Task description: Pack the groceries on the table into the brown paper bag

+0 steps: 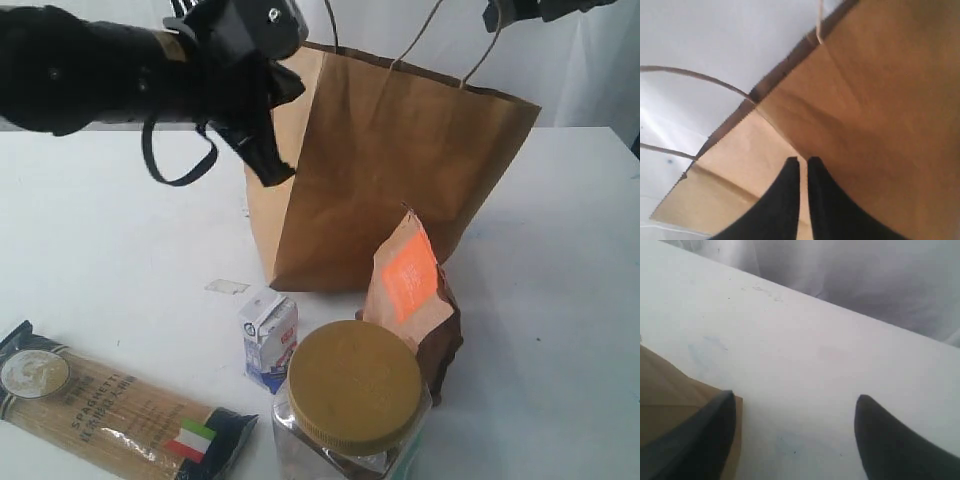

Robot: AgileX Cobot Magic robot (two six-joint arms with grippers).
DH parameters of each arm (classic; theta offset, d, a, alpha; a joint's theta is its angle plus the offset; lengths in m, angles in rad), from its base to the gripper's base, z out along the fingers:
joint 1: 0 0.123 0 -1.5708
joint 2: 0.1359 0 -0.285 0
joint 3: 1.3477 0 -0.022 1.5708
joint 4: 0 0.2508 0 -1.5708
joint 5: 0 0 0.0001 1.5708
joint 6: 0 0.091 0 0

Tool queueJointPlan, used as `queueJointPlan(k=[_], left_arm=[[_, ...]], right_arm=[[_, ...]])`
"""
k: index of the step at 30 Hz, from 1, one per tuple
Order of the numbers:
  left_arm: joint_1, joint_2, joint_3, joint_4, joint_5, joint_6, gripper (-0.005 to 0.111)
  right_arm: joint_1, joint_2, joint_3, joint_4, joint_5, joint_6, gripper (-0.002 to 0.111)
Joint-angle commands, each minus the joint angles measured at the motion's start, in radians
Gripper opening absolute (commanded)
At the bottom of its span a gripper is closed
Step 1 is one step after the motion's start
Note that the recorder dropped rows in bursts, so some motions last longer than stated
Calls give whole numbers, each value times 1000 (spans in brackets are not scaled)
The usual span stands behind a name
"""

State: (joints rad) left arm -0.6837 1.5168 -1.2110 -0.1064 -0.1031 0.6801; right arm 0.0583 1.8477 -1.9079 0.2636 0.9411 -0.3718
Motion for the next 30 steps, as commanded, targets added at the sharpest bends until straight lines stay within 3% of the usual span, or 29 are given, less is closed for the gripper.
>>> queueJointPlan(k=[1,4,6,9,10,11,12,14,20,30], left_arm=[[-4,67,-155,-68,218,-290,23],[-4,126,-366,-68,611,-271,11],[-16,165,-524,-69,809,-174,0],[-26,202,-639,-79,787,73,6],[-26,219,-653,-122,763,239,19],[-26,229,-653,-138,748,291,28],[-26,249,-653,-134,736,310,47],[-26,301,-653,-113,691,310,62],[-26,379,-653,68,601,314,61],[-26,381,-723,72,566,286,61]], right_arm=[[-56,61,-13,2,94,66,63],[-90,99,-16,94,170,59,63],[-93,106,-16,151,170,14,63],[-89,91,-16,216,194,-36,63],[-89,80,-16,221,201,-42,63],[-89,75,-16,221,201,-44,63],[-89,65,-16,221,201,-44,63],[-89,59,-16,221,201,-44,63],[-89,59,-13,221,238,-44,63],[-89,59,-11,261,276,-102,63]])
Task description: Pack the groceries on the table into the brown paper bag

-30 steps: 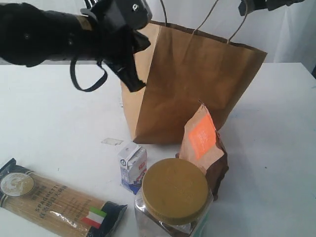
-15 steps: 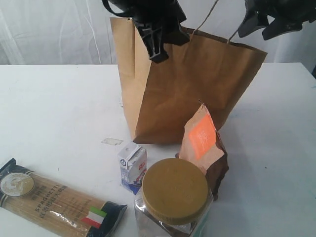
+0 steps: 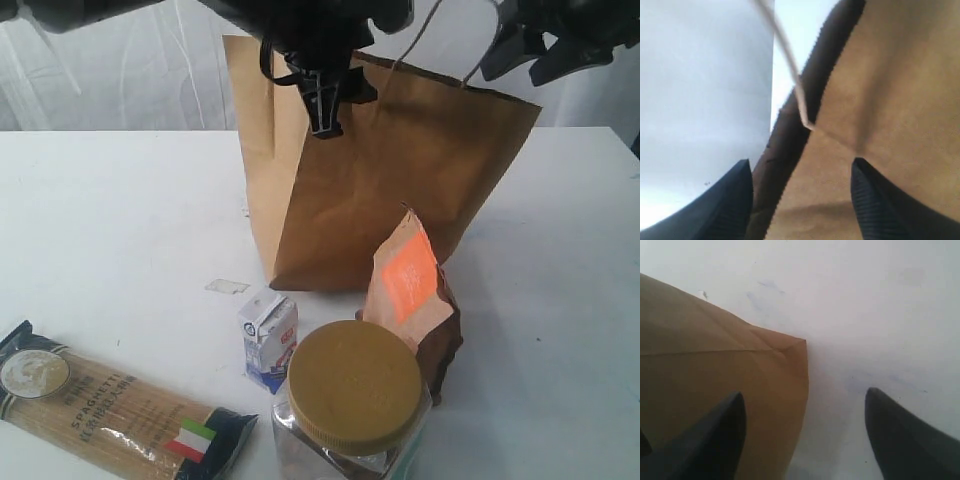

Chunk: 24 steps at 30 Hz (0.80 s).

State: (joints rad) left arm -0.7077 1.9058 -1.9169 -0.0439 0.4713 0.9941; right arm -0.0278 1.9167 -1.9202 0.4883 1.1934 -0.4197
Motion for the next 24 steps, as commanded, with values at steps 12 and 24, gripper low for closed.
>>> queueJointPlan(k=[12,24], left_arm=[[-2,27,-17,68,121,-29,25],[-2,7,-17,150,325,-67,0]], right_arm=[[-3,-54,2,91,-51,-101,63],[-3,5,2,507,-38,-541,63]])
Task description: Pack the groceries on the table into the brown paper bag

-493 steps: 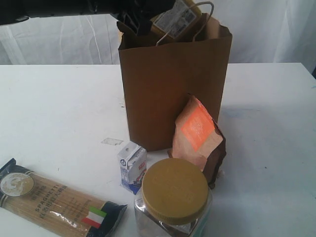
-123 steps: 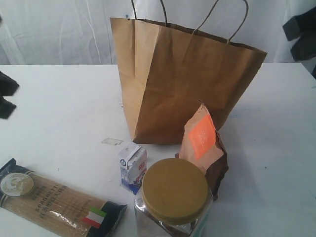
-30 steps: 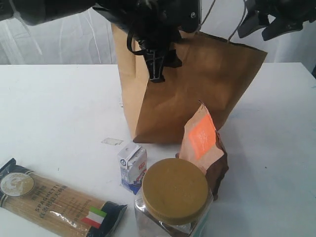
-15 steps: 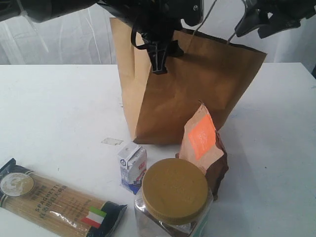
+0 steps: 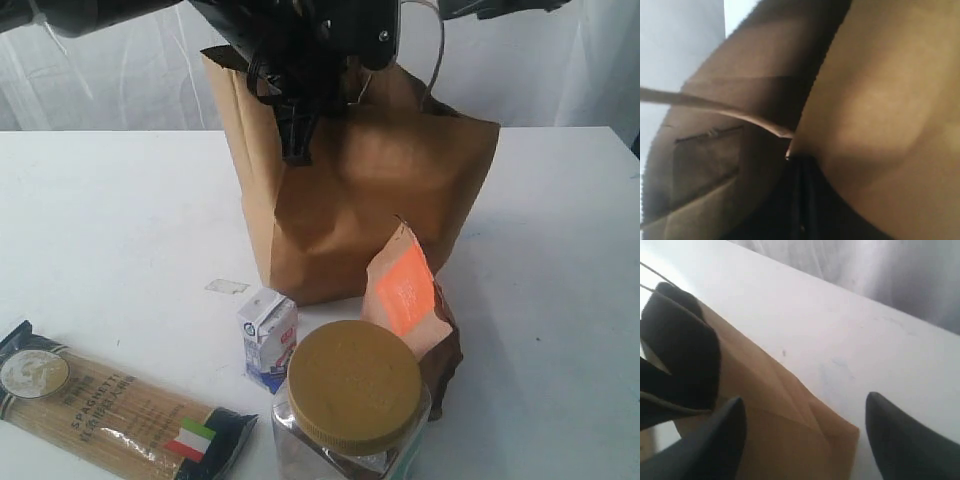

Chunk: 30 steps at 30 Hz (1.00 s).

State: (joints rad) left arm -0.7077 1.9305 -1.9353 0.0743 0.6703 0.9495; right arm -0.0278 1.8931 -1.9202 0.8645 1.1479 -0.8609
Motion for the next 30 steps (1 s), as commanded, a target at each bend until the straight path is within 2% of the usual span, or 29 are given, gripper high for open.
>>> queueJointPlan(k=[1,7,11,18,25,30], left_arm=[[-2,-26,2,36,133,-24,0],[-2,-85,2,19,154,-76,0],[-2,-85,2,10,212,-83,0],[-2,-87,2,9,215,-85,0],[-2,-87,2,6,219,-87,0],[-2,-87,2,6,219,-87,0]], right_arm=[[-3,40,2,149,19,-104,63],[62,53,-1,197,73,-151,63],[154,53,-1,-6,-6,-120,63],[223,53,-1,-64,-57,-103,63],[230,53,6,-172,-129,-41,63],[230,75,14,-170,-150,-25,63]])
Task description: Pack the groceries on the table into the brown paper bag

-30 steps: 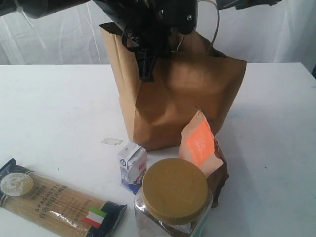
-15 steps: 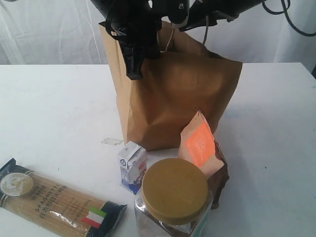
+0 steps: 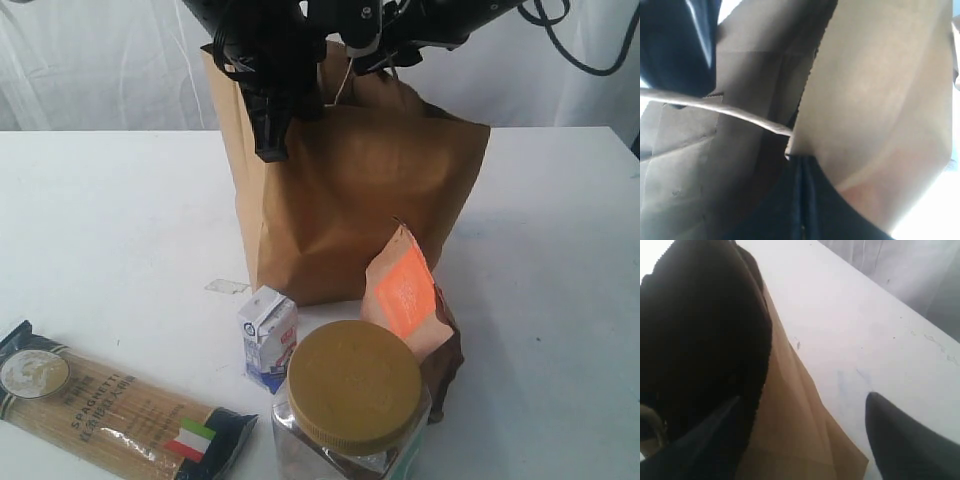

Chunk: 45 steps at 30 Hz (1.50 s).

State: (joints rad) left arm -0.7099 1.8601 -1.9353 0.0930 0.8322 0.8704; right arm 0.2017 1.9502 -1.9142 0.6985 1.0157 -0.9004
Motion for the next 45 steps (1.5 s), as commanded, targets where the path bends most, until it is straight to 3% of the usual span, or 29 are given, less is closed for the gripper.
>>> queueJointPlan(k=[1,7,9,13,15,25,35,45], left_arm=[[0,-17,2,-13,57,-8,0],[0,-17,2,-13,57,-8,0],[0,-17,2,-13,57,-8,0],[0,-17,2,-13,57,-8,0],[0,-17,2,-13,59,-8,0],[0,-17,2,-10,250,-8,0],[0,-52,2,54,222,0,0],[0,-107,2,0,141,-47,0]], right_arm=[[5,28,8,6,-18,14,63],[28,55,8,0,-22,16,59],[28,56,8,-9,-28,21,48],[28,54,8,-92,-74,102,12],[28,54,8,-114,-104,133,0],[28,23,8,-139,-260,172,0],[24,-33,10,-157,-280,173,0],[24,-31,18,-151,-263,251,0]])
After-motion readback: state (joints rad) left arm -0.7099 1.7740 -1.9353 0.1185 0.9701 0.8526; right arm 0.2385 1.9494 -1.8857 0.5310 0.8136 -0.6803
